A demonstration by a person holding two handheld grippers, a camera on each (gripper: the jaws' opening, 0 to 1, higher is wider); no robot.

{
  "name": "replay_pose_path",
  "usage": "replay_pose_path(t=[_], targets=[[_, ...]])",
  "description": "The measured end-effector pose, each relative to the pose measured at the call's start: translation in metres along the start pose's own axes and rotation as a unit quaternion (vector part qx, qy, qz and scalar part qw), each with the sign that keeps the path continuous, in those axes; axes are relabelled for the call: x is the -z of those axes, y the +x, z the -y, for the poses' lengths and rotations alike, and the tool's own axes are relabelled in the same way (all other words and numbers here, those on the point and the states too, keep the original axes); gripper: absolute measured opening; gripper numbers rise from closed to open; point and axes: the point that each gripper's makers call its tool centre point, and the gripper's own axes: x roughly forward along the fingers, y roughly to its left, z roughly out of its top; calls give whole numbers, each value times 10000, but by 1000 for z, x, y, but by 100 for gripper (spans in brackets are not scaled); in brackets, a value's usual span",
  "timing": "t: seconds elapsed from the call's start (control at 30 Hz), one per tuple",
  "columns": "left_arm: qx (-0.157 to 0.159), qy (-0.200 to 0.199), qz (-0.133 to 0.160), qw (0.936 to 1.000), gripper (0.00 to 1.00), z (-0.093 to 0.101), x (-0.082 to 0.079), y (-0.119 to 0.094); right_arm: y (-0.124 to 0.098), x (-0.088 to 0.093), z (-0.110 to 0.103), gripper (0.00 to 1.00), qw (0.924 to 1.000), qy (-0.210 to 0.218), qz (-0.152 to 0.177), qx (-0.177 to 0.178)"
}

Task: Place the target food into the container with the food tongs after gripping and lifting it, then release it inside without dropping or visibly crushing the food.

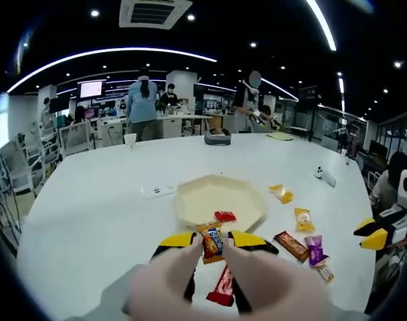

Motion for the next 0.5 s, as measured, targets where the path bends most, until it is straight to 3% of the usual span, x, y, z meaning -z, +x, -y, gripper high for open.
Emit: replay_pose_path(t=[0.5], targets=[[181,154,-39,9997,16,11,-9,26,-2,-2,13,21,9999,78,49,145]])
